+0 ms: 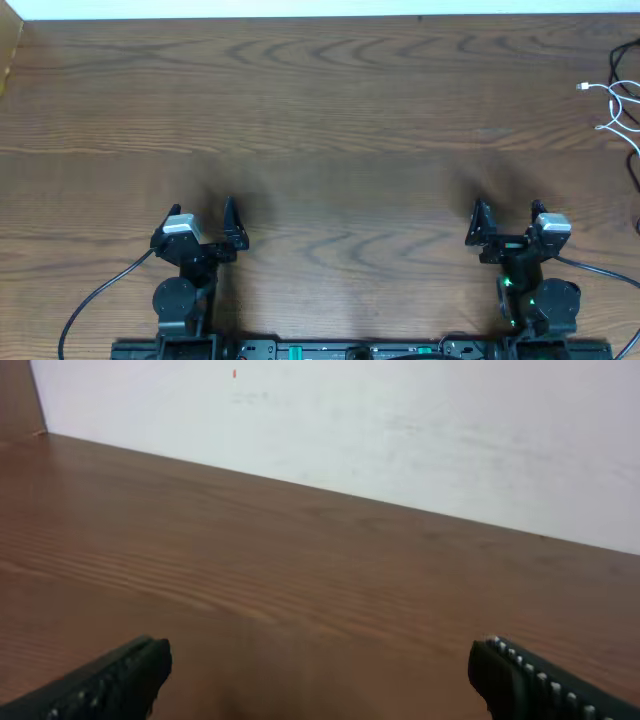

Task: Untangle cables

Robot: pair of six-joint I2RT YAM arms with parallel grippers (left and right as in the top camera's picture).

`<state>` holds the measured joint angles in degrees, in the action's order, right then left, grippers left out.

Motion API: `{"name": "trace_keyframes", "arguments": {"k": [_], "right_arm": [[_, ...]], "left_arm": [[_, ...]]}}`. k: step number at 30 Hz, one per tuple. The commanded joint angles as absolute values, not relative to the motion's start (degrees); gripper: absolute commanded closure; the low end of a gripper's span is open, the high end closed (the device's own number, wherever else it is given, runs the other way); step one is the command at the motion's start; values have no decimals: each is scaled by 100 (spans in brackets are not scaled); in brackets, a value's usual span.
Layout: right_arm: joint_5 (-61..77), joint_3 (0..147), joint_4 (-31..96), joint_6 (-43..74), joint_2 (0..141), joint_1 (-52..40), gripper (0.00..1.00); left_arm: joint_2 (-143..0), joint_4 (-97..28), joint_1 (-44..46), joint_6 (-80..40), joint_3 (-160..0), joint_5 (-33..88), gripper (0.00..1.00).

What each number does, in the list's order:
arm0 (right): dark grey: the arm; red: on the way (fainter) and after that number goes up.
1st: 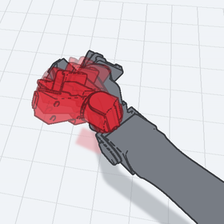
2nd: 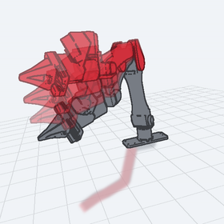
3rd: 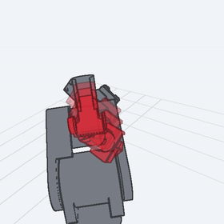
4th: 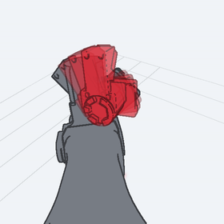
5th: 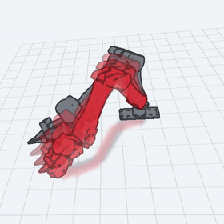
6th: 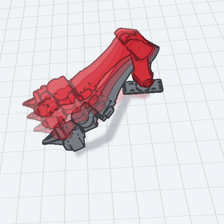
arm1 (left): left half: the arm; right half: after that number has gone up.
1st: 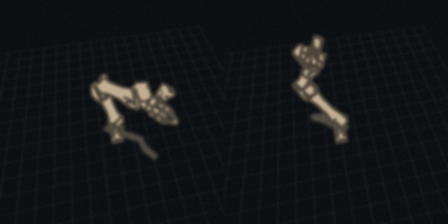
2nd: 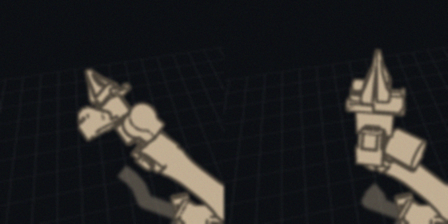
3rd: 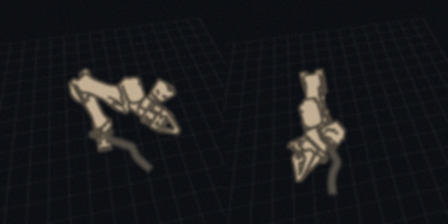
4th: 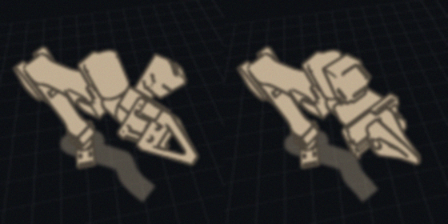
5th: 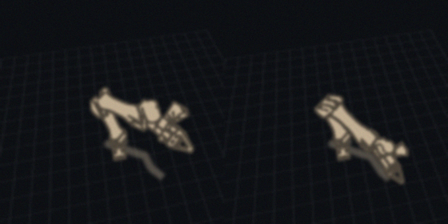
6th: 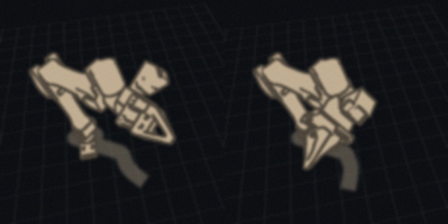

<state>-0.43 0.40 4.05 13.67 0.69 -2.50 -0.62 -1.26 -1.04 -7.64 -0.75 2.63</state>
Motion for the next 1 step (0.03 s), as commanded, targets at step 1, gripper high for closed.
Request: {"name": "trace_keyframes", "arguments": {"k": [1], "right_arm": [[-49, 32, 427, 1433, 34, -276, 1]], "left_arm": [[-23, -405, -128, -711, -23, 78, 0]]}}
